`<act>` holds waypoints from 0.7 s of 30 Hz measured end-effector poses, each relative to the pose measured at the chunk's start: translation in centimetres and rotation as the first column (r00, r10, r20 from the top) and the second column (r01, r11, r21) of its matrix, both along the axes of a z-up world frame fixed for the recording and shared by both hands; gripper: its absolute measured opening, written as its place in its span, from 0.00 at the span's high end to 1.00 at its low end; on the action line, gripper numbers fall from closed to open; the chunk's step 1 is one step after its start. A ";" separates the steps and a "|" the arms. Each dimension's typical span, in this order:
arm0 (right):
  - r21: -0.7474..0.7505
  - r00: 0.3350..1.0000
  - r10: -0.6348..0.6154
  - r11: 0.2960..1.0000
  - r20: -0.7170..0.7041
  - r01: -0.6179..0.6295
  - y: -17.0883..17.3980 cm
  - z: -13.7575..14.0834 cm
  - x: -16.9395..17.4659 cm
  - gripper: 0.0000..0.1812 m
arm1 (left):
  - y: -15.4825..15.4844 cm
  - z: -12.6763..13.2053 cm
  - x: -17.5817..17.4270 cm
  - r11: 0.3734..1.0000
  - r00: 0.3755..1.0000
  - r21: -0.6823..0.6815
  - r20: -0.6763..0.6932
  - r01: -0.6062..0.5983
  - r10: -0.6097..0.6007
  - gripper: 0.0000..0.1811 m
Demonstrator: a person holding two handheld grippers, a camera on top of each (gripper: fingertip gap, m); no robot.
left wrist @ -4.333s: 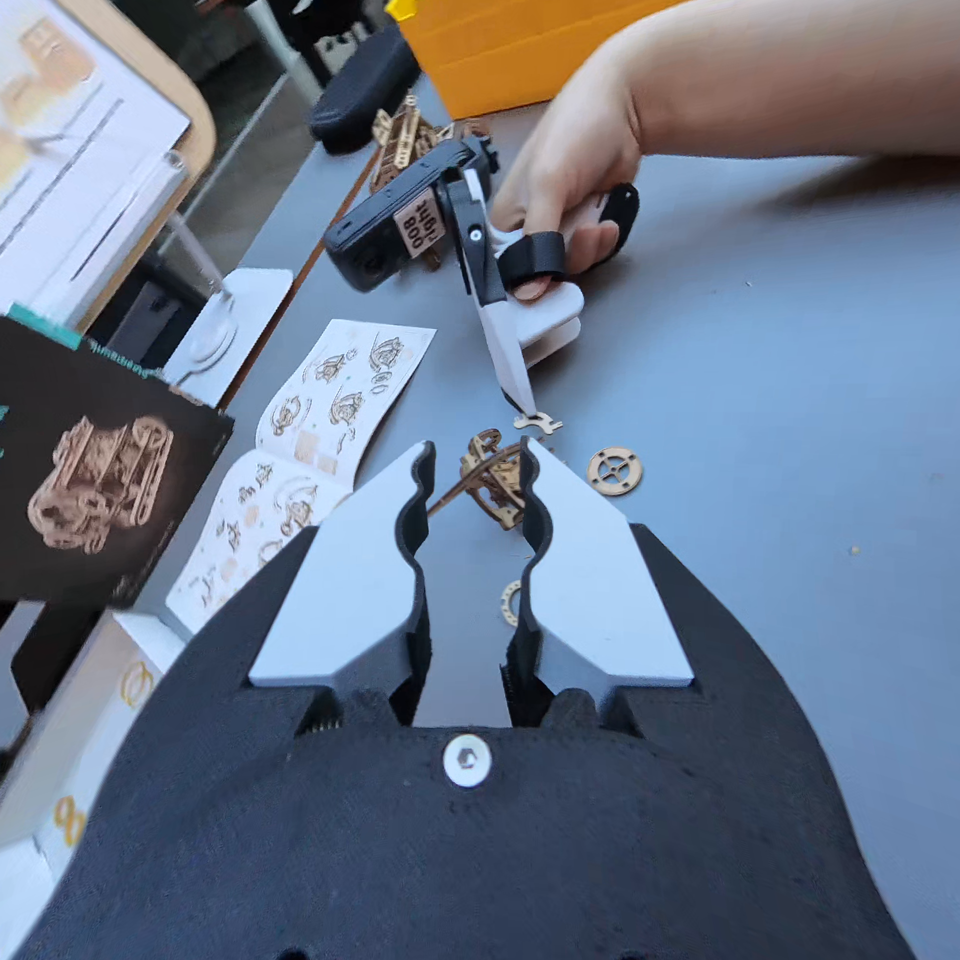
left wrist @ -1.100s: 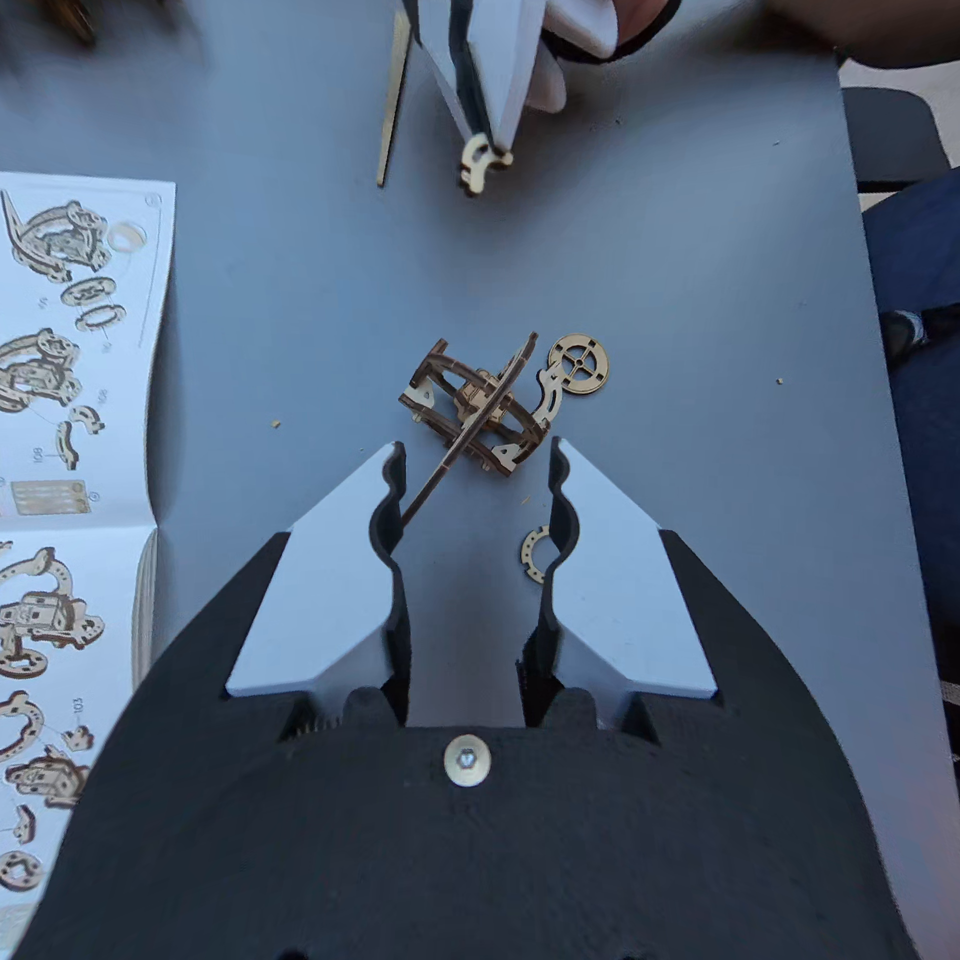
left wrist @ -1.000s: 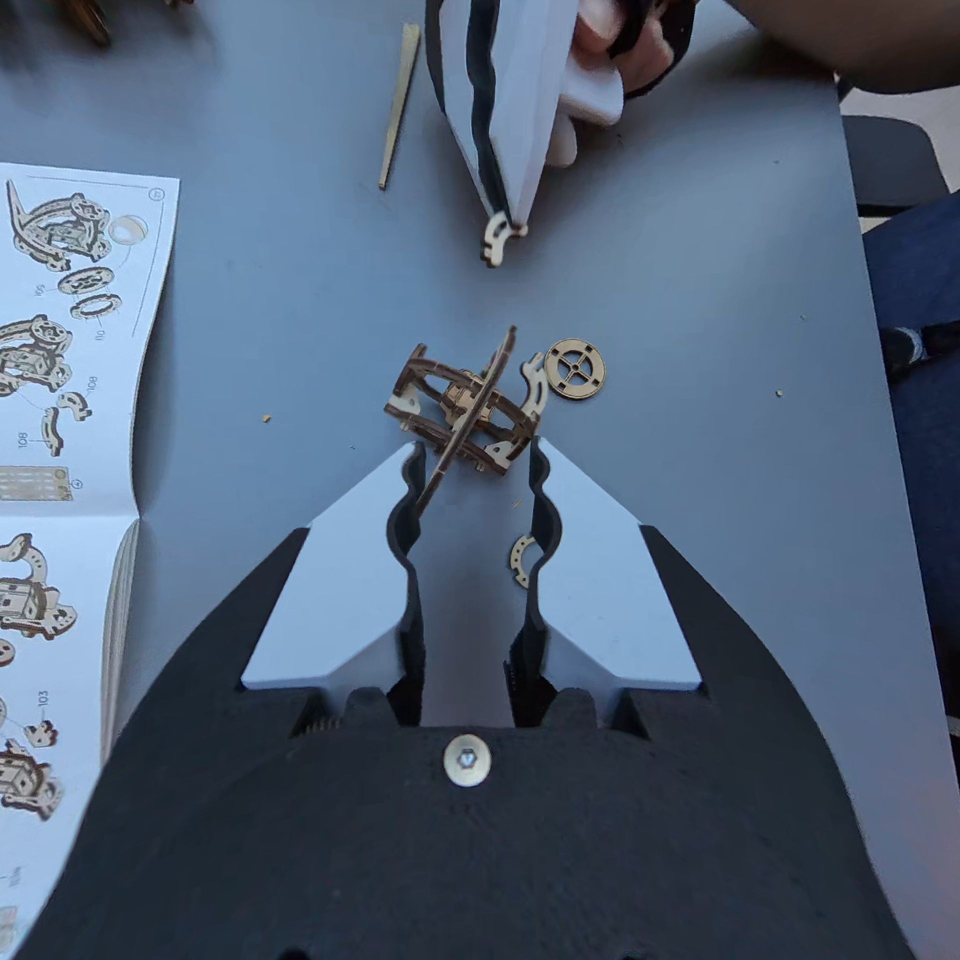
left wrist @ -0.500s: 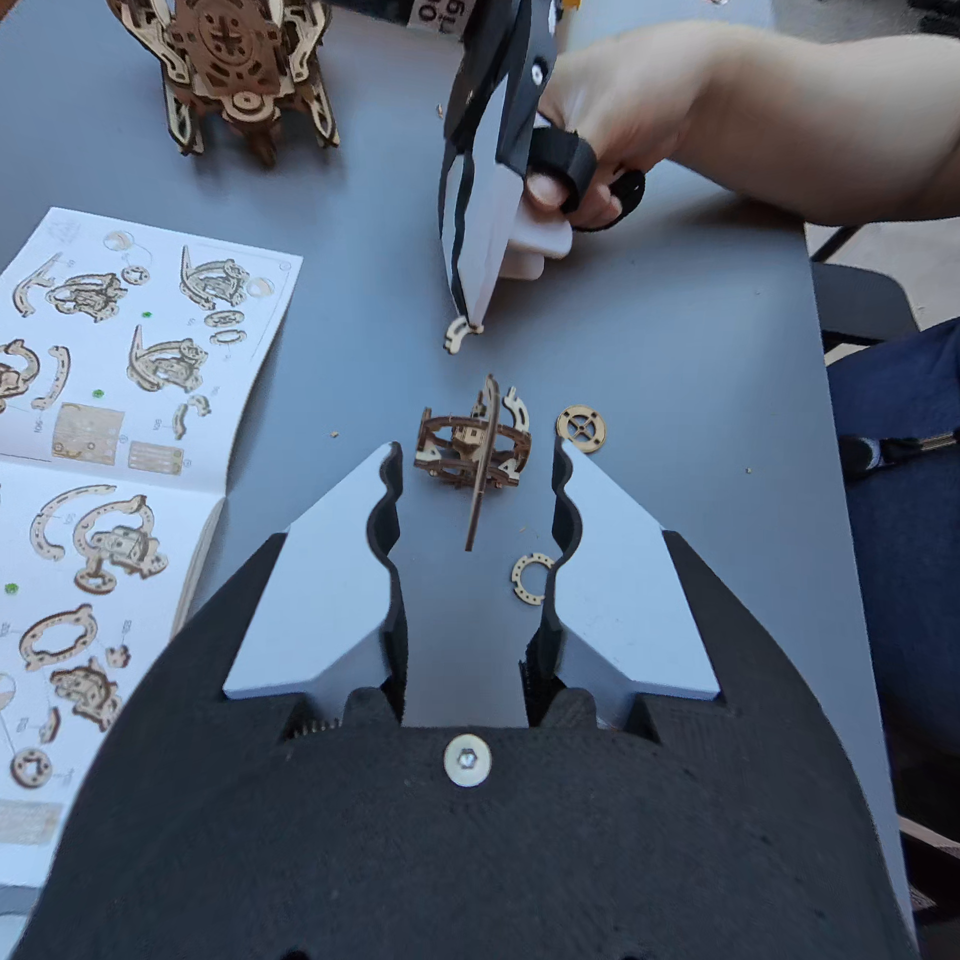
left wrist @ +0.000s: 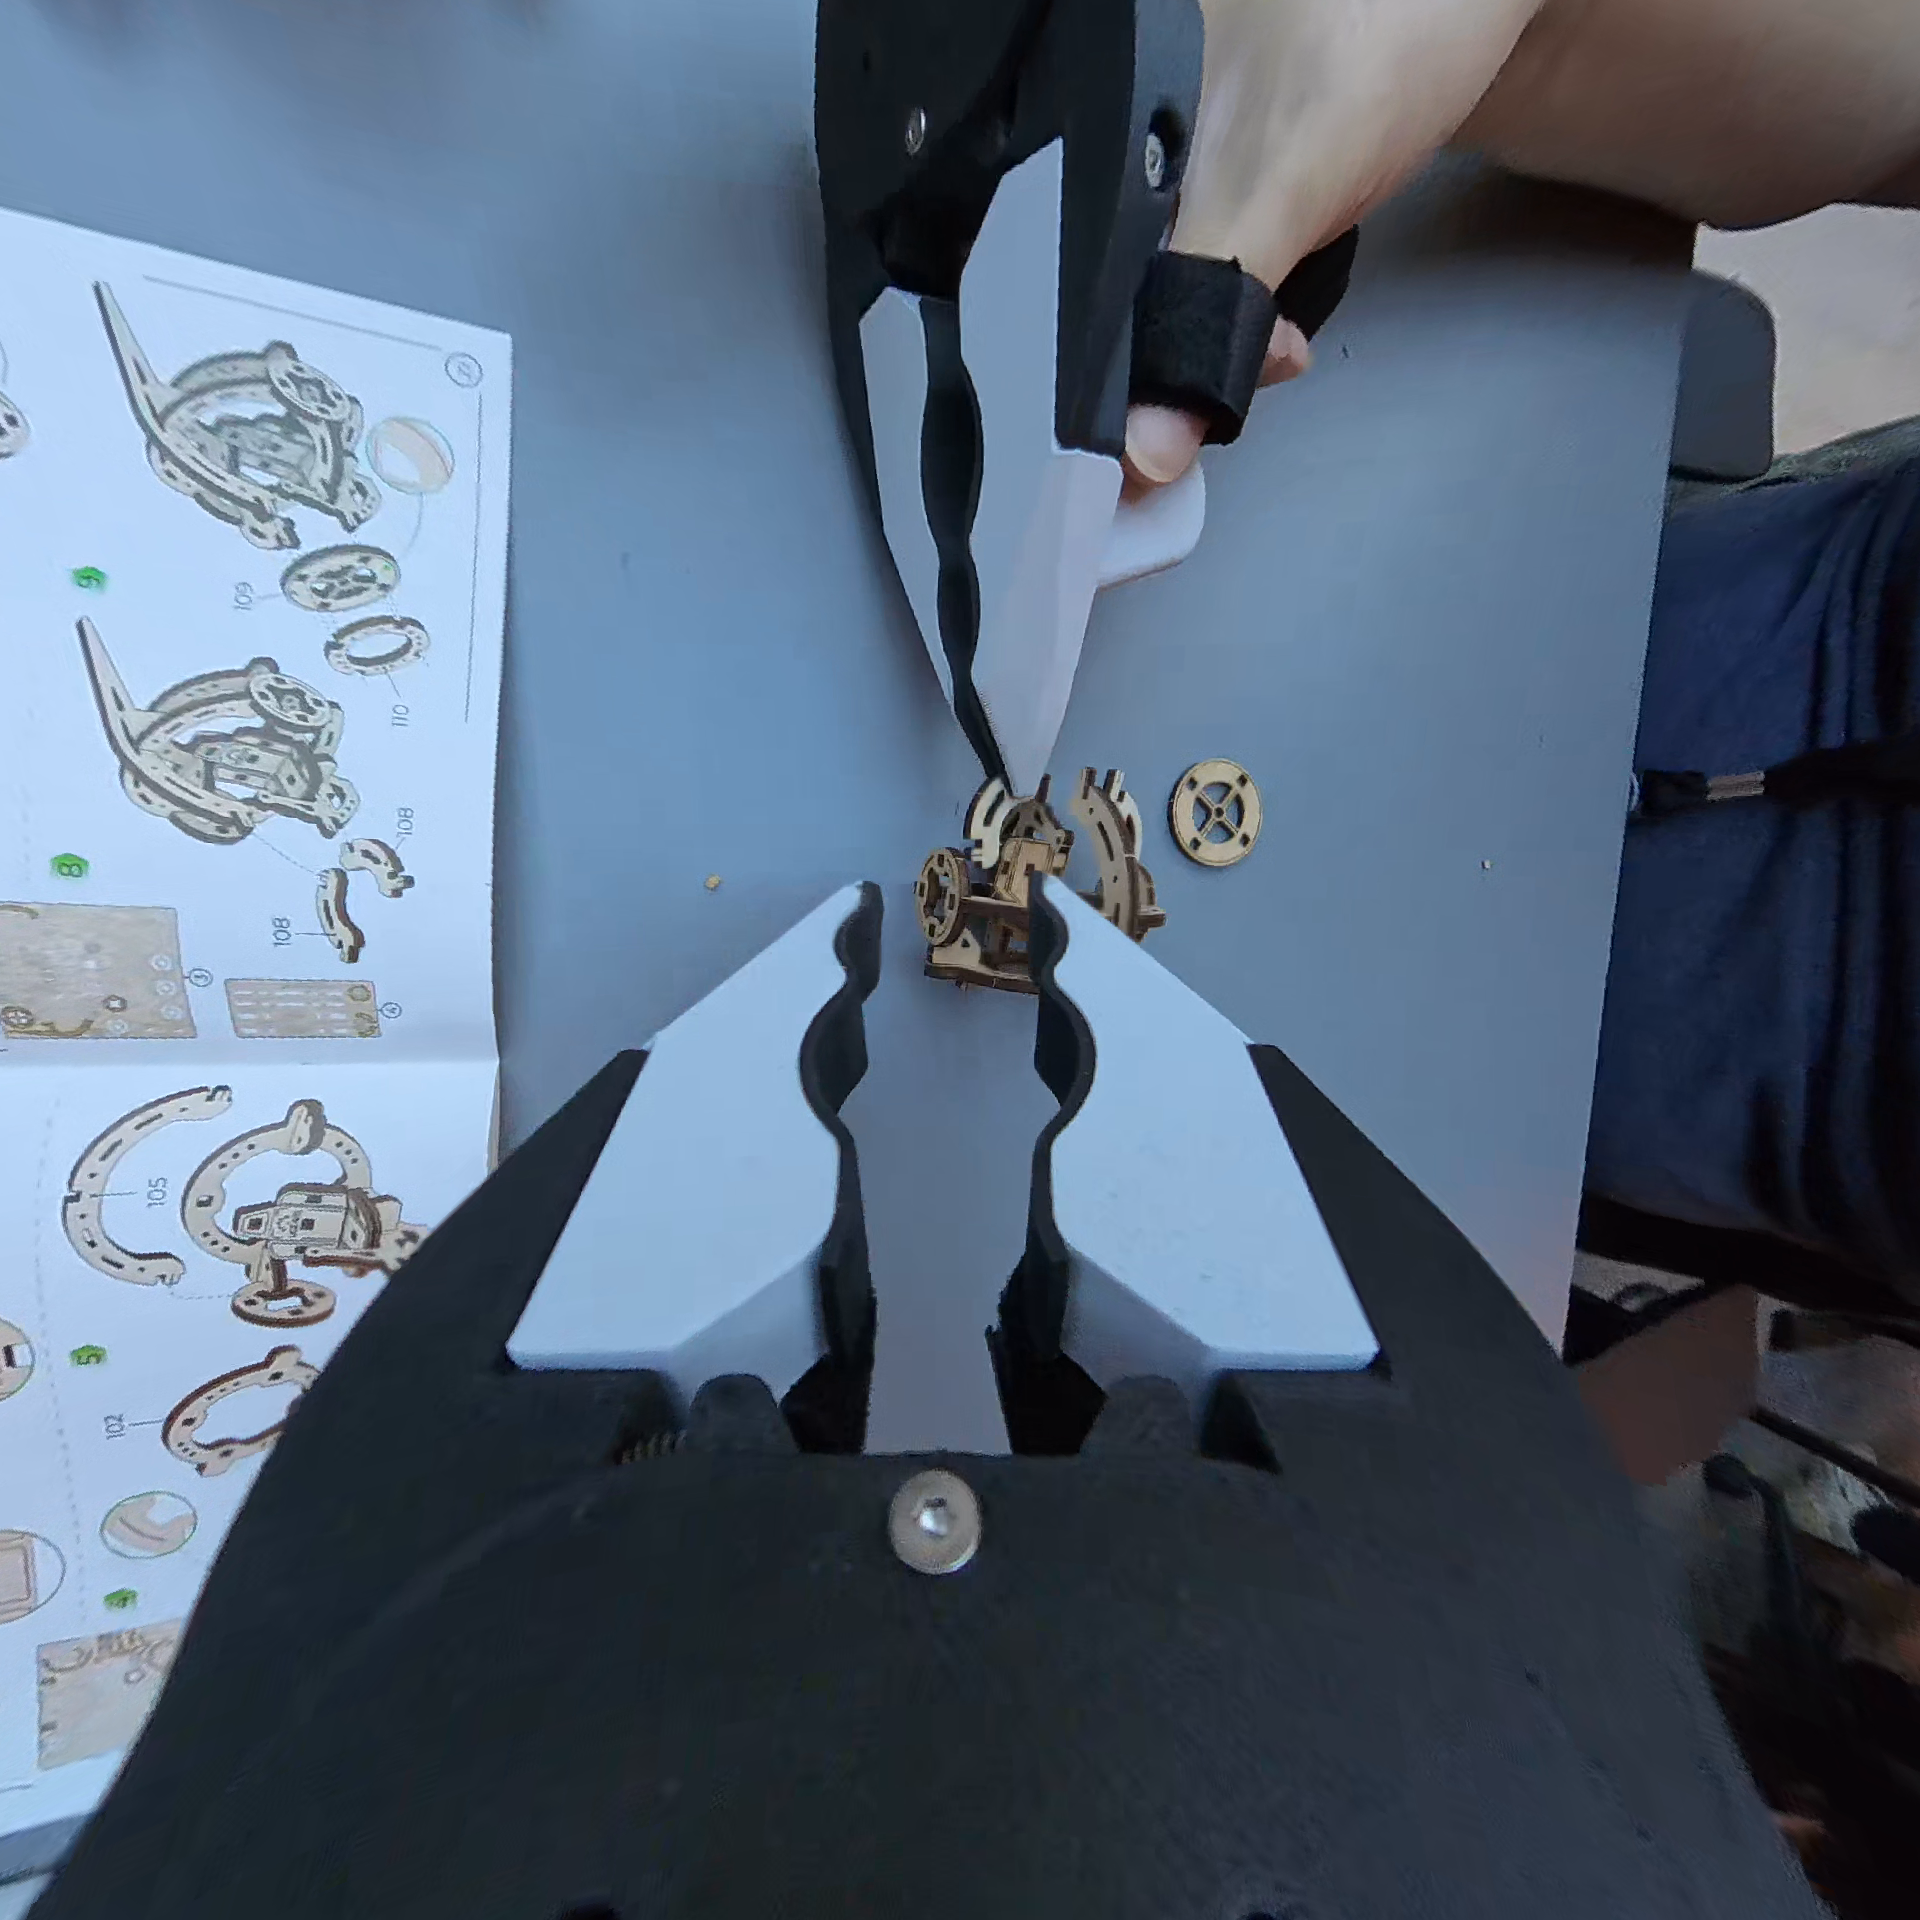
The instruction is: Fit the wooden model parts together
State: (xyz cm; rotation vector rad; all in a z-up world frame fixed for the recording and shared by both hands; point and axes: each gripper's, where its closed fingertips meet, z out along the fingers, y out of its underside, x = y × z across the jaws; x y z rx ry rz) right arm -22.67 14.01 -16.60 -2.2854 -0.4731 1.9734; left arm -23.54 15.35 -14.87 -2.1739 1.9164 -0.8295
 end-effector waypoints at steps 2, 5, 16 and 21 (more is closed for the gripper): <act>-0.004 1.000 -0.002 1.000 -0.005 0.002 0.1 0.0 0.0 1.00 | -0.1 -0.1 -0.1 1.000 0.997 0.005 -0.073 0.019 -0.019 0.88; -0.011 1.000 -0.006 1.000 -0.007 0.006 0.1 0.0 0.0 1.00 | -0.1 -0.2 -0.1 0.998 0.983 0.035 -0.178 0.059 -0.052 0.88; -0.023 1.000 -0.023 0.999 0.010 0.023 0.2 -0.3 -0.1 1.00 | 0.4 -1.0 0.8 0.993 0.918 0.078 -0.393 0.094 -0.056 0.86; -0.027 1.000 -0.021 0.999 0.013 0.022 0.2 -0.3 -0.2 1.00 | 0.8 -0.8 0.6 0.994 0.893 0.072 -0.448 0.079 -0.038 0.90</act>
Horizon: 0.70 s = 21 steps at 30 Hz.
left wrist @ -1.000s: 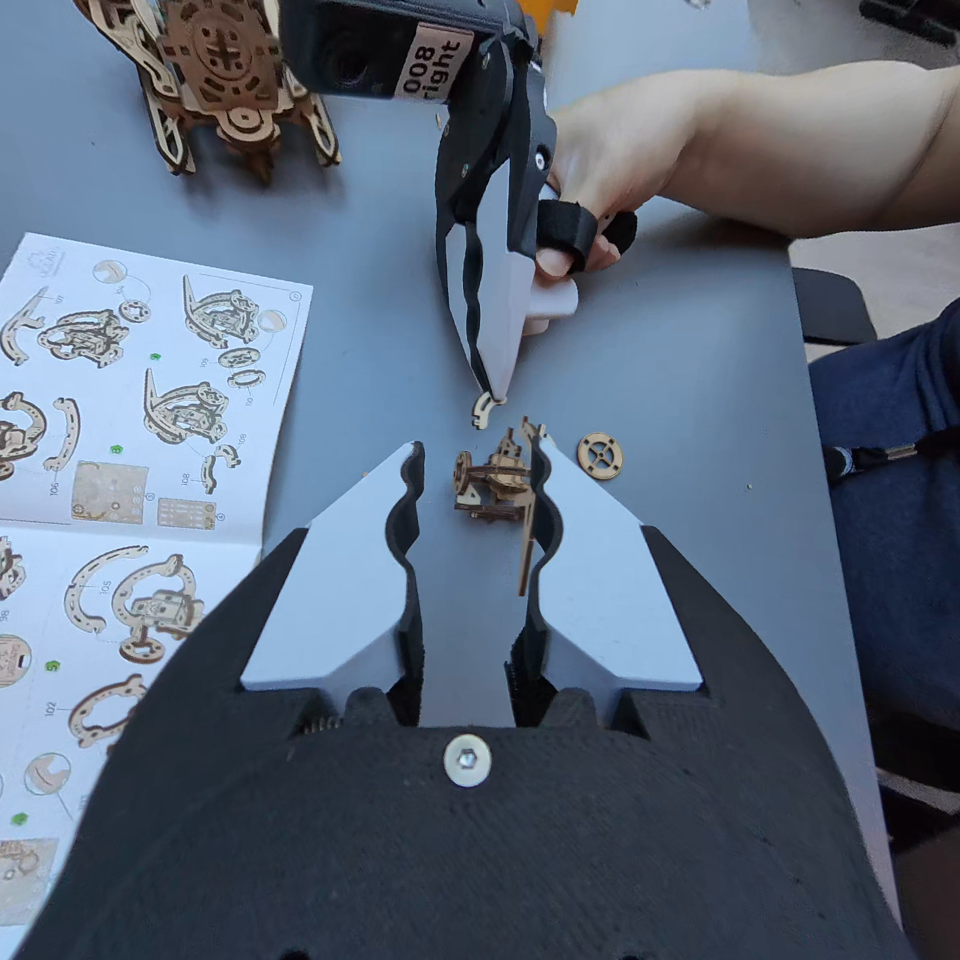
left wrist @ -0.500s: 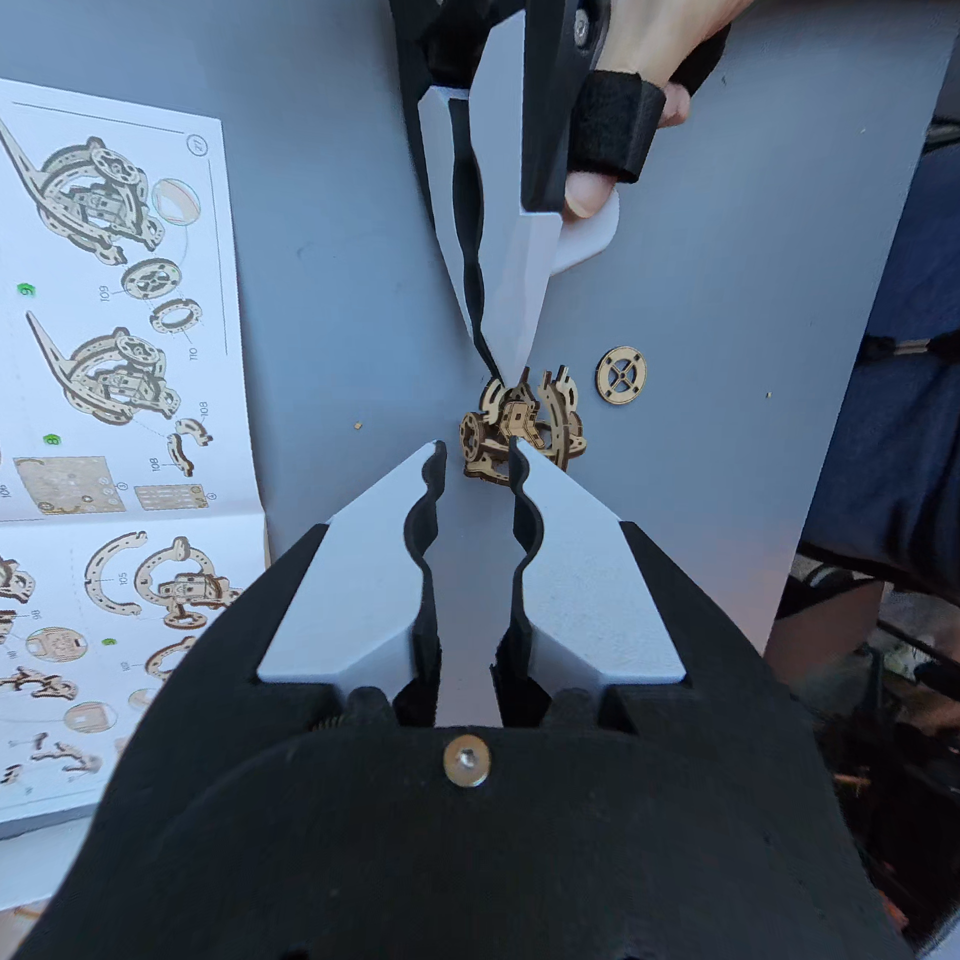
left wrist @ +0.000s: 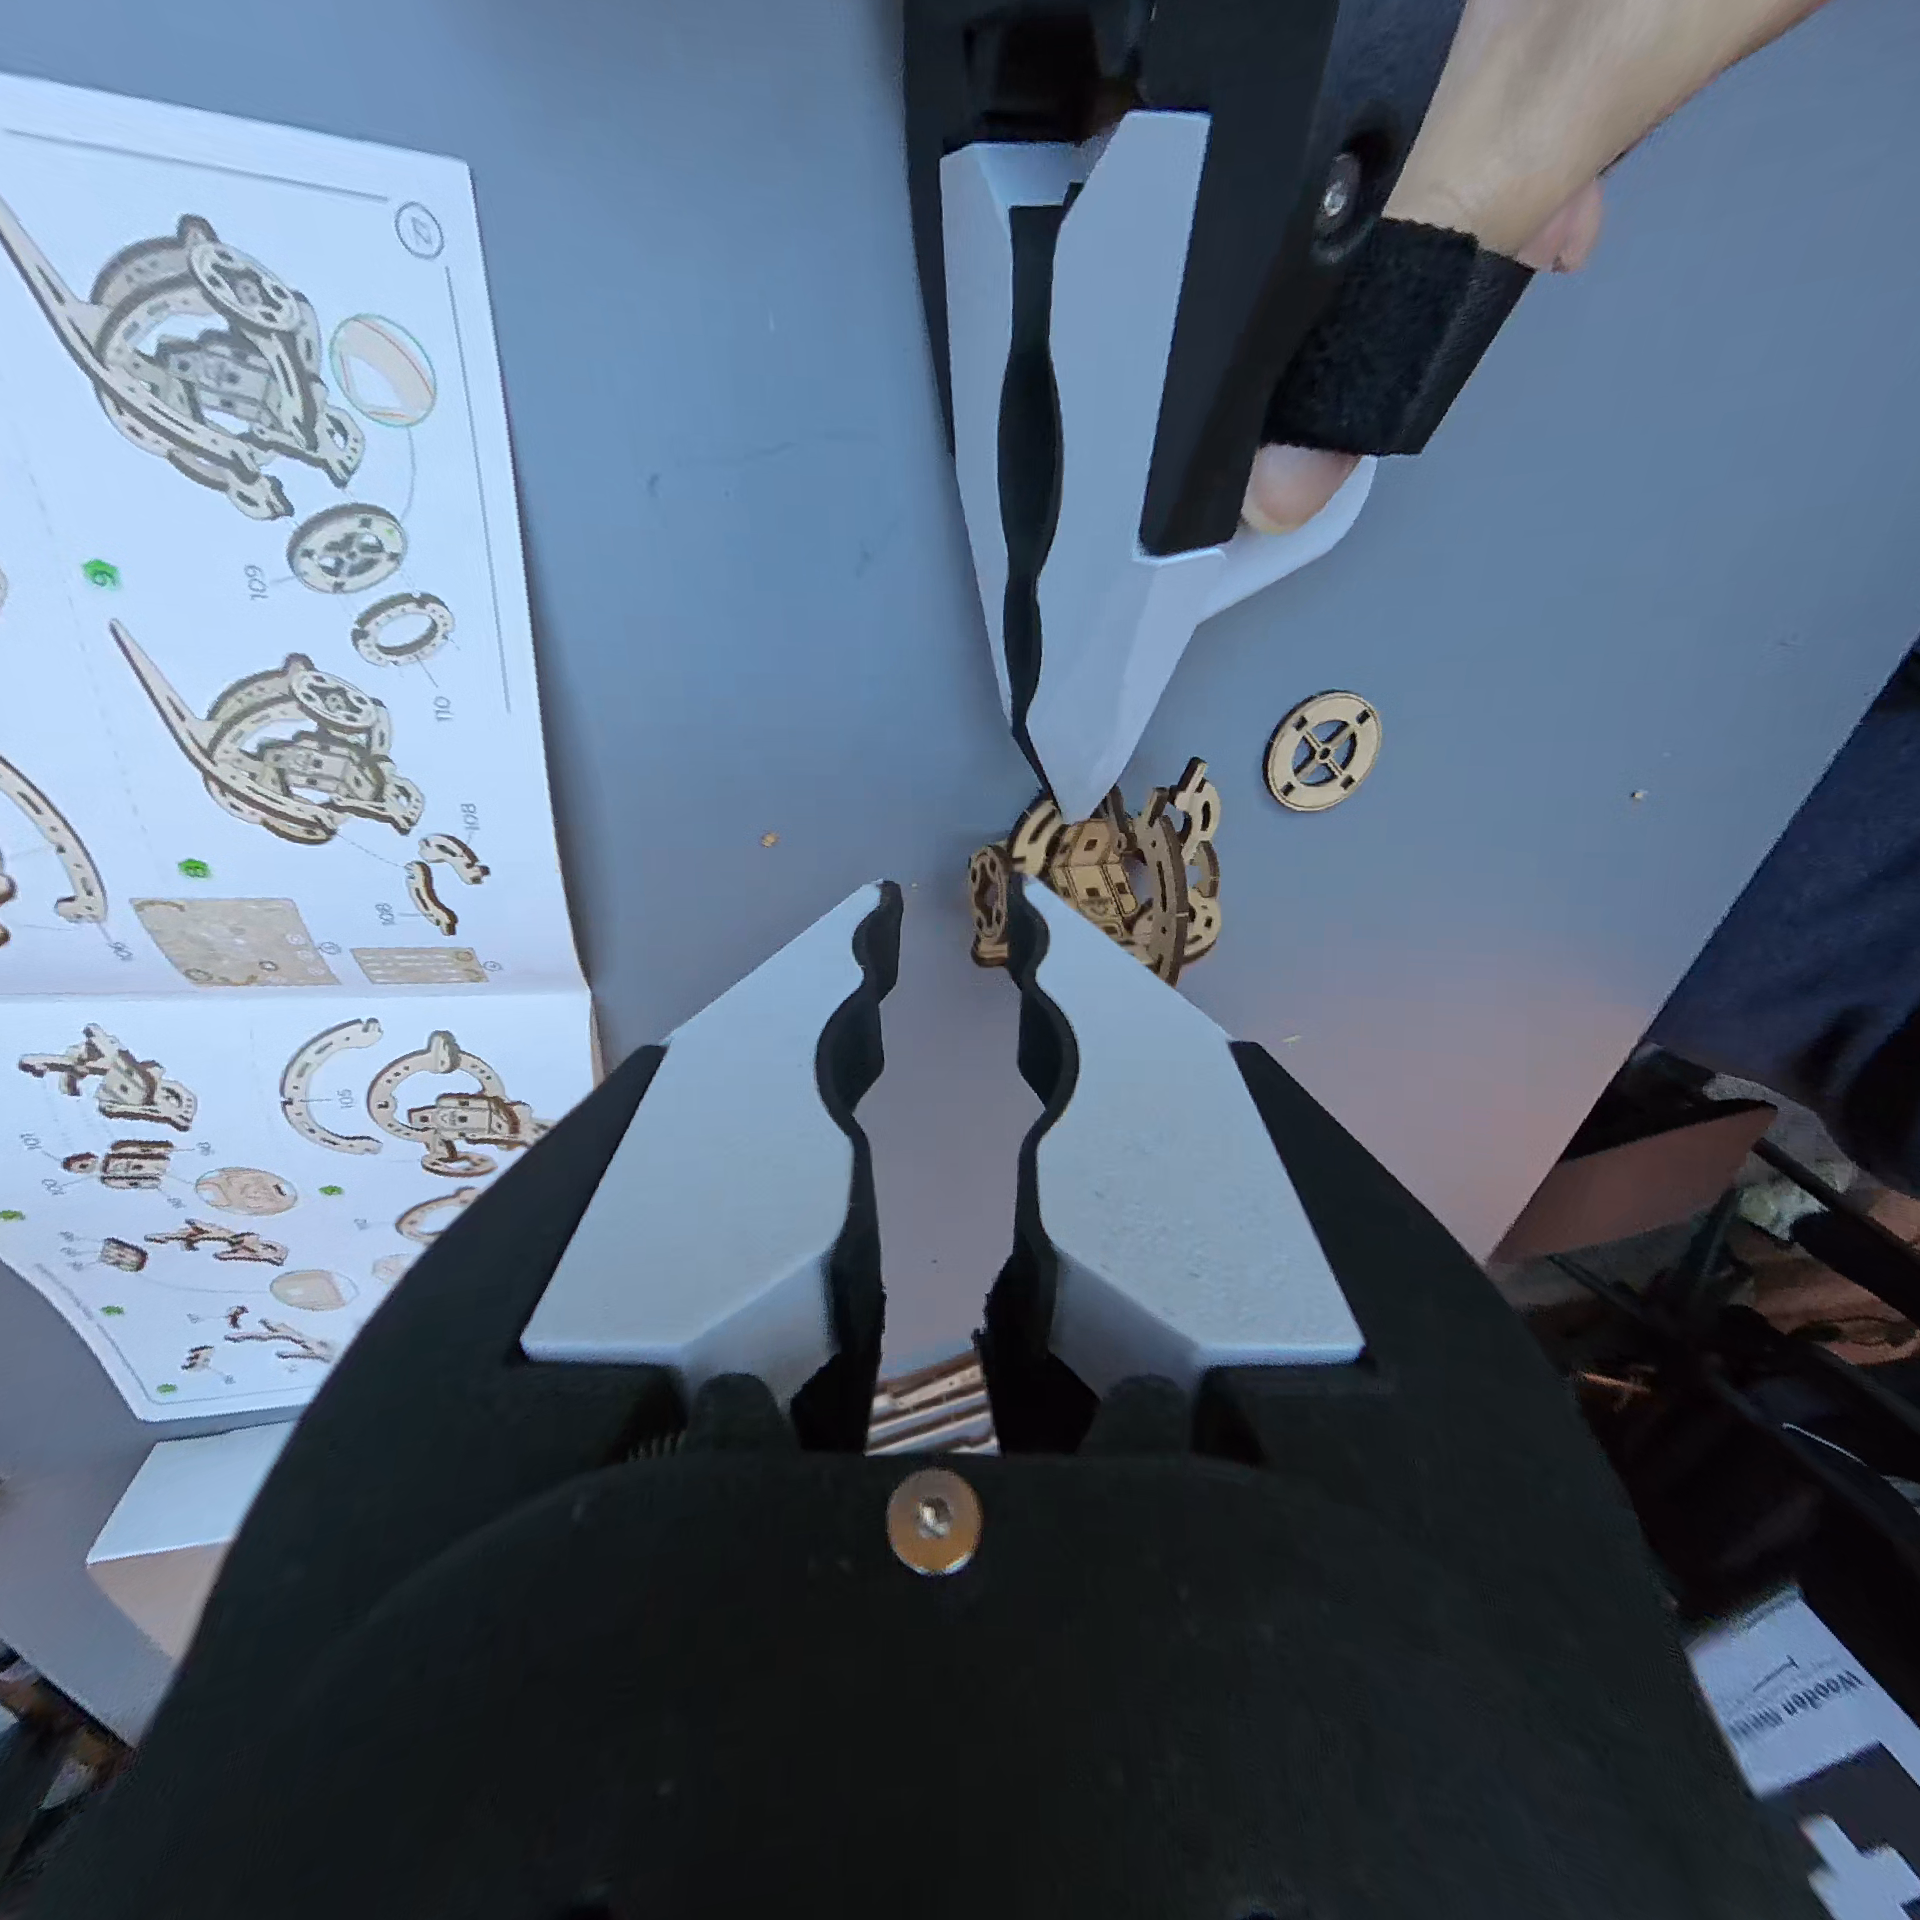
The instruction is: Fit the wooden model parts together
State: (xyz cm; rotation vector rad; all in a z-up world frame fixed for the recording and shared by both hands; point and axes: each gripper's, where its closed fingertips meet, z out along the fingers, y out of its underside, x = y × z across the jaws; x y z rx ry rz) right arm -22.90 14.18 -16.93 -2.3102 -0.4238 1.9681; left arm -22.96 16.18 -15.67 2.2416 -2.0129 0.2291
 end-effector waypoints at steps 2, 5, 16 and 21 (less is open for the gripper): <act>0.001 1.000 -0.004 1.000 -0.005 0.004 0.0 0.1 0.0 1.00 | 0.0 0.0 -0.2 1.000 1.000 -0.012 -0.025 -0.014 0.014 0.88; 0.001 1.000 -0.011 1.000 -0.008 0.011 0.1 0.1 0.0 1.00 | -0.1 -0.2 -0.4 1.000 0.999 0.003 -0.048 0.019 -0.018 0.87; 0.010 1.000 -0.019 1.000 -0.003 0.019 0.2 0.0 0.0 1.00 | -0.9 -0.8 -0.6 0.998 0.995 -0.051 -0.094 0.027 -0.032 0.93; 0.012 1.000 -0.019 1.000 -0.008 0.019 0.2 0.1 0.0 1.00 | -1.2 -0.6 -0.1 0.993 0.999 -0.115 -0.036 0.005 -0.009 0.93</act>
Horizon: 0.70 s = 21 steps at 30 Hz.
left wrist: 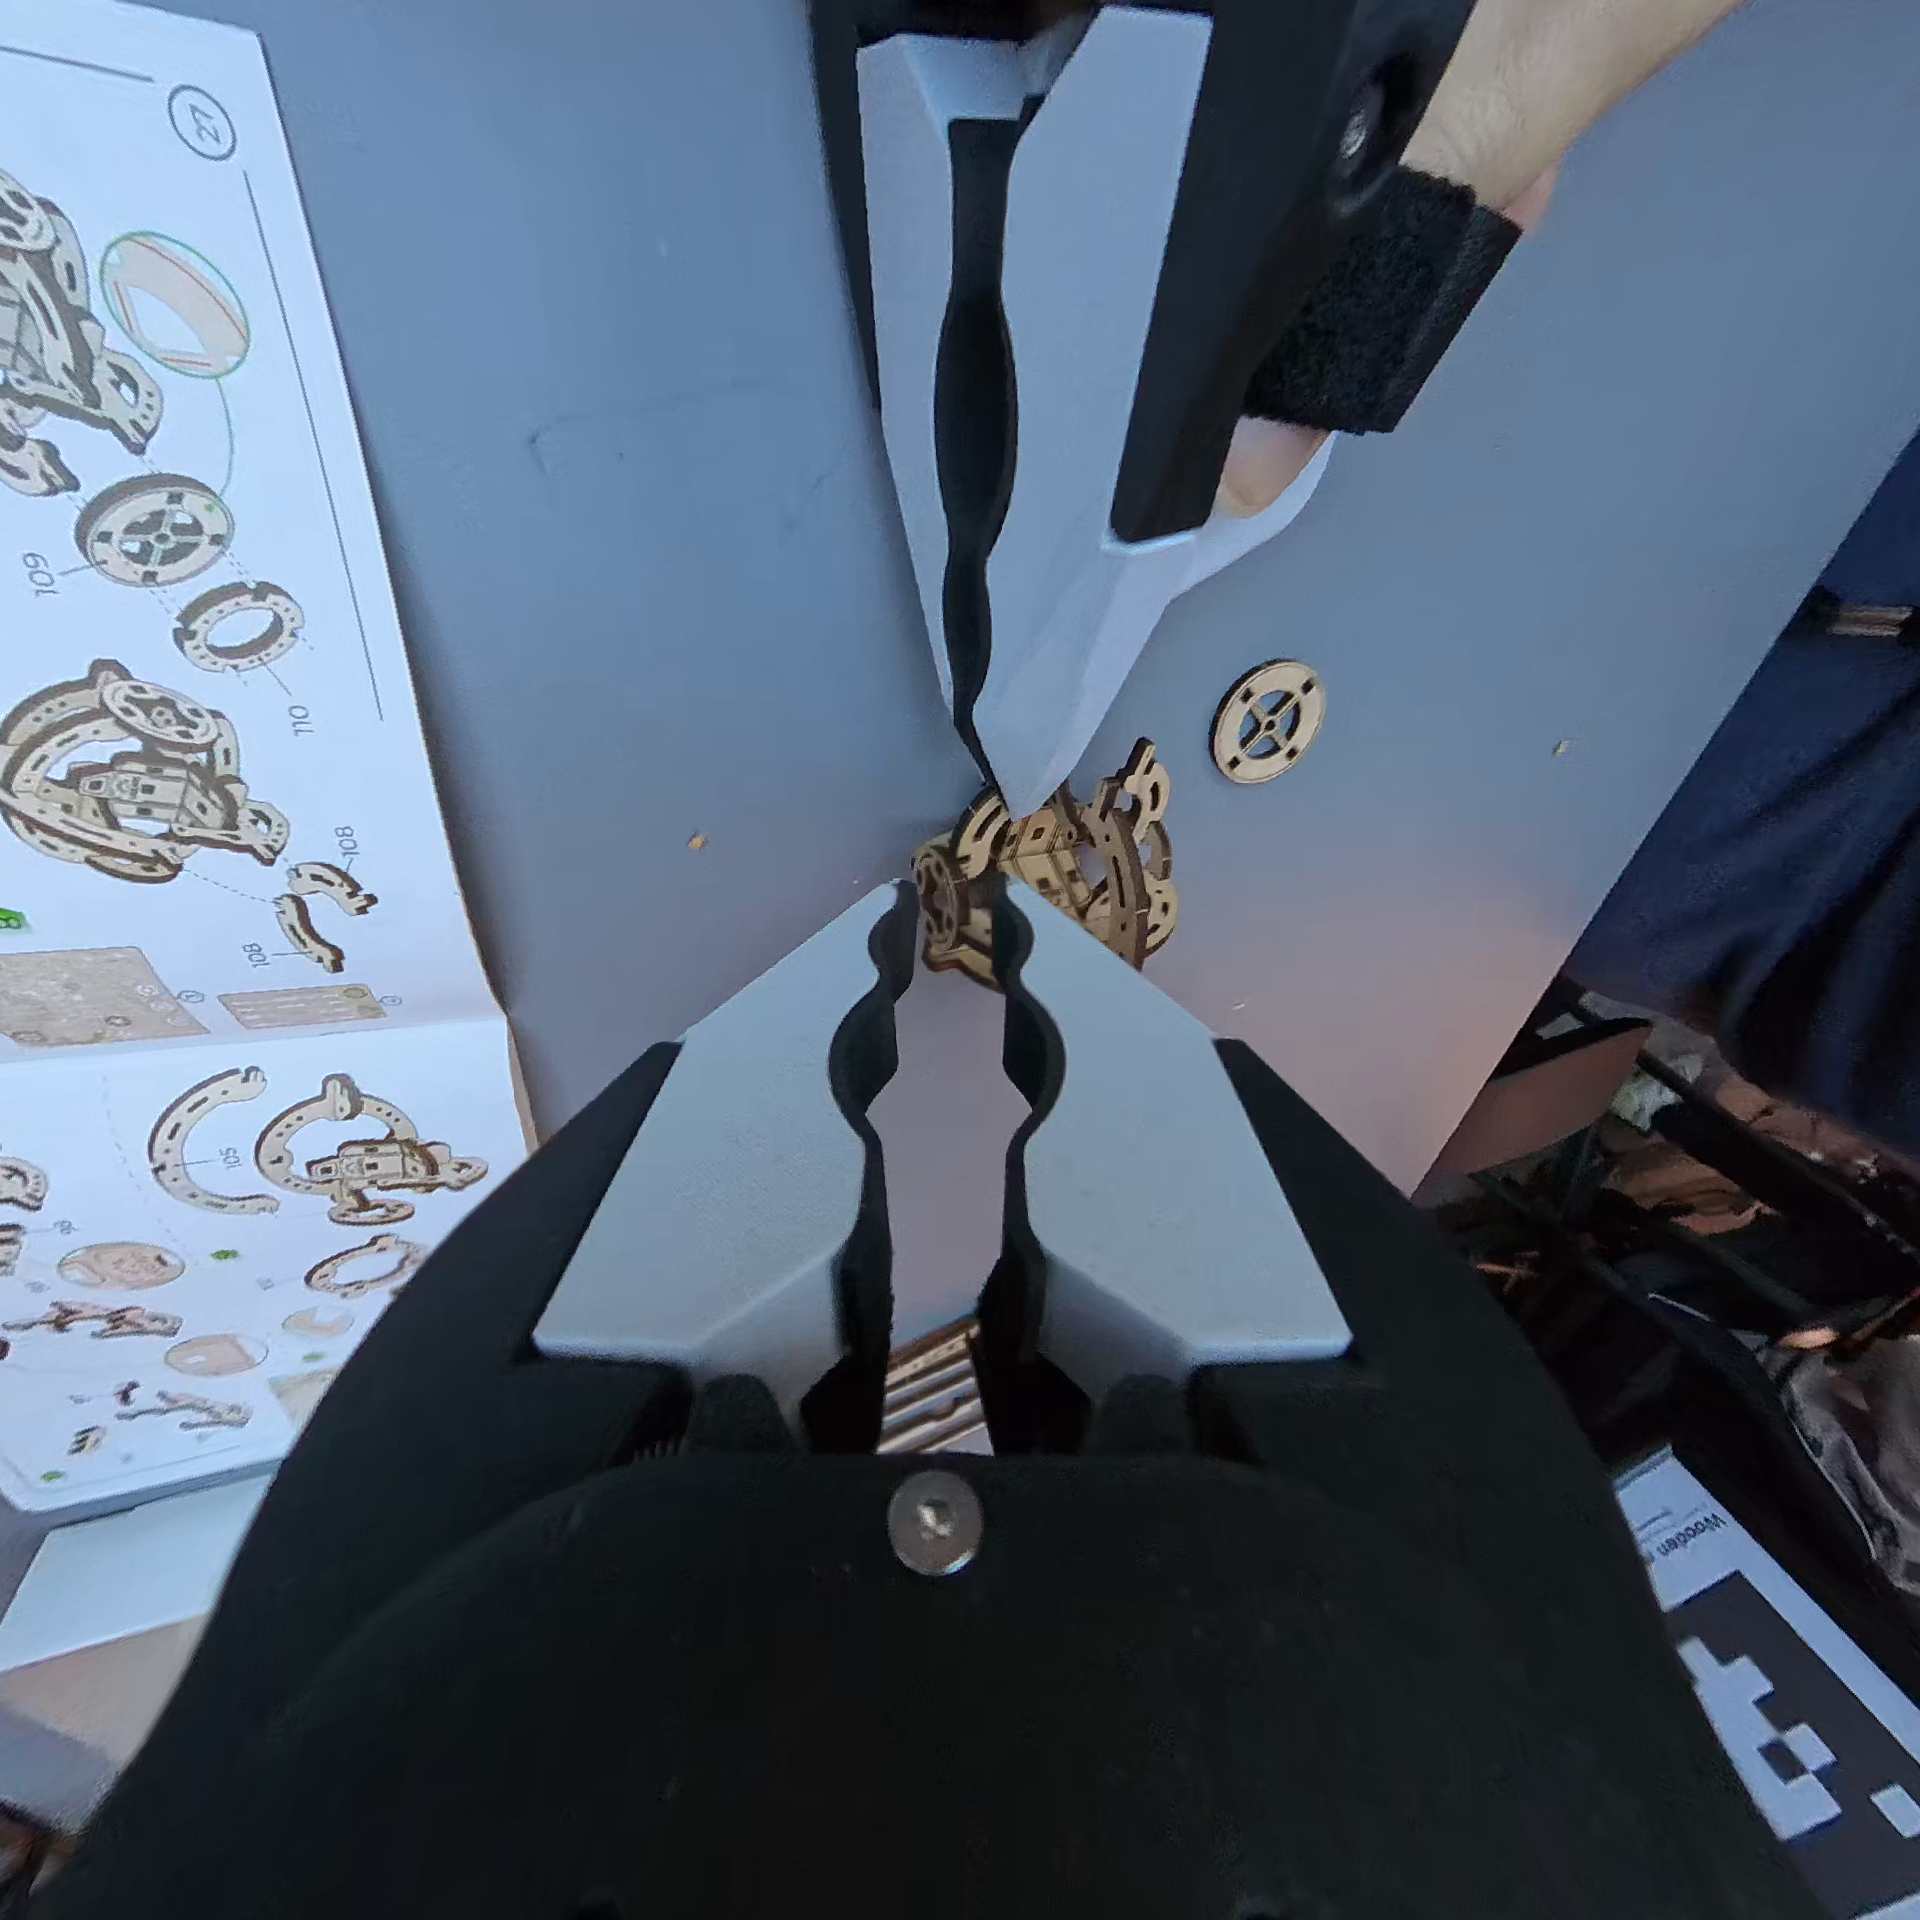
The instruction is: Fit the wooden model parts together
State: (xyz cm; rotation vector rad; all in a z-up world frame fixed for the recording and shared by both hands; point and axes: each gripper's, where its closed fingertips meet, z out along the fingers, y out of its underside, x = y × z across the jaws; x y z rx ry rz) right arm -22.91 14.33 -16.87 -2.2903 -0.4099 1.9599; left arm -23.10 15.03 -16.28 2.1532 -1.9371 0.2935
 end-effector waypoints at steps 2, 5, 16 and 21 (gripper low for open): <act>0.001 1.000 -0.002 1.000 -0.002 0.002 0.0 0.0 0.0 1.00 | -0.1 0.2 0.3 0.999 1.000 -0.035 0.024 -0.016 0.017 0.94; 0.003 1.000 -0.008 1.000 -0.002 0.008 0.1 0.0 0.0 1.00 | 0.2 0.2 0.1 0.999 0.999 -0.044 0.030 -0.014 0.016 0.95; 0.008 1.000 -0.016 1.000 0.005 0.016 0.2 0.0 0.0 1.00 | -0.1 -0.4 0.2 0.999 1.000 -0.033 0.005 0.009 -0.009 0.92; 0.009 1.000 -0.018 1.000 0.005 0.018 0.3 0.0 0.0 1.00 | -0.1 -0.3 0.3 0.999 0.999 0.010 -0.027 0.031 -0.030 0.89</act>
